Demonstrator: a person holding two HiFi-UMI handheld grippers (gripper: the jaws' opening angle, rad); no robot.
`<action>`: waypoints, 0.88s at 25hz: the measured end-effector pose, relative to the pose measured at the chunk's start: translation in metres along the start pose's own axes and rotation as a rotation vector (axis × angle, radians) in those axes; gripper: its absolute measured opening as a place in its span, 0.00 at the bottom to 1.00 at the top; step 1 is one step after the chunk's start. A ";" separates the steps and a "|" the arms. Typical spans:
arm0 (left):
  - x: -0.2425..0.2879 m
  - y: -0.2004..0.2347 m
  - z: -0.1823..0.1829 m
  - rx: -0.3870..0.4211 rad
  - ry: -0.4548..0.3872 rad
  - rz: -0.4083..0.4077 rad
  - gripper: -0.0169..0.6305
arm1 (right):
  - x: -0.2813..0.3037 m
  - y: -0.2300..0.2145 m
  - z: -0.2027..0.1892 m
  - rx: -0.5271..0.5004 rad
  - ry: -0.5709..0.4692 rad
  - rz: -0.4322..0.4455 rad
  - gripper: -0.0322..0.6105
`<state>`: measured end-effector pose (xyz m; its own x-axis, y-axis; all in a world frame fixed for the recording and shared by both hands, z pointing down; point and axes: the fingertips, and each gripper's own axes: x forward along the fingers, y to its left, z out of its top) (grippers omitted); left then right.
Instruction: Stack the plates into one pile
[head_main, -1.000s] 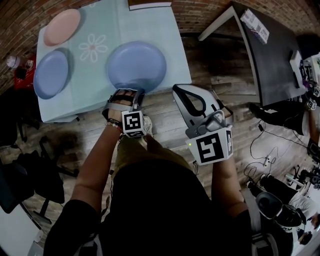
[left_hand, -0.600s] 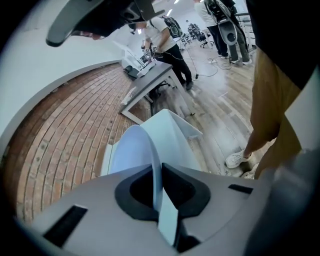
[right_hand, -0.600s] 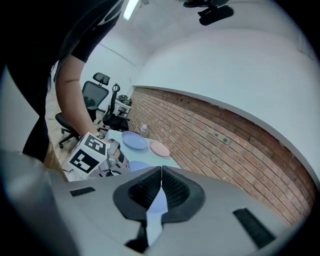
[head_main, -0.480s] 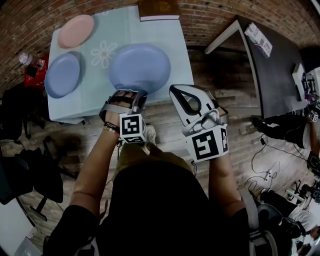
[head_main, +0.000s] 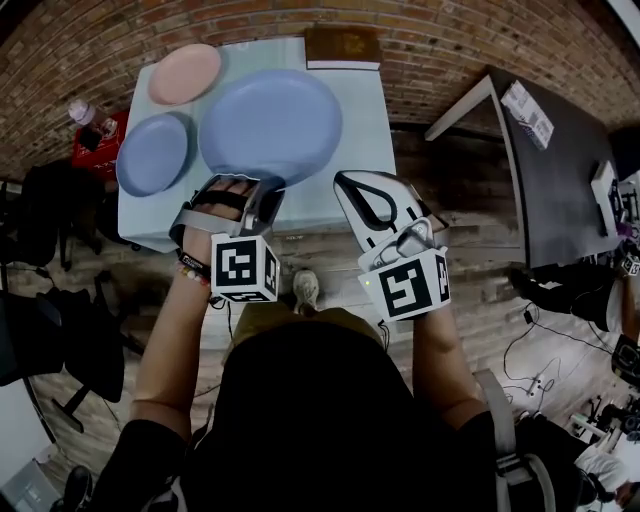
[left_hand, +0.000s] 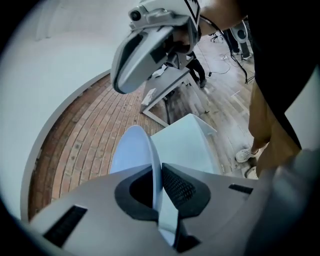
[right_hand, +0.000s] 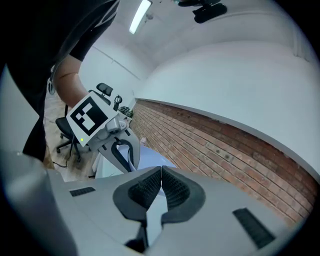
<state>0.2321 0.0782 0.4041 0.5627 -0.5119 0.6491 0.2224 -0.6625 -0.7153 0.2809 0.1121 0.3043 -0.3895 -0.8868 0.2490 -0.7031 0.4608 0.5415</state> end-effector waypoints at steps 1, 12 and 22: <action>-0.007 0.005 0.000 -0.005 0.001 0.002 0.08 | 0.001 0.000 0.003 0.000 -0.009 0.003 0.11; -0.051 0.036 -0.009 -0.039 0.020 0.065 0.09 | 0.016 0.015 0.026 -0.036 -0.067 0.064 0.11; -0.052 0.043 -0.020 -0.065 0.028 0.091 0.09 | 0.030 0.018 0.034 -0.054 -0.080 0.102 0.11</action>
<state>0.1967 0.0655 0.3442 0.5556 -0.5863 0.5896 0.1188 -0.6458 -0.7542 0.2361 0.0948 0.2947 -0.5050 -0.8286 0.2415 -0.6250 0.5440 0.5599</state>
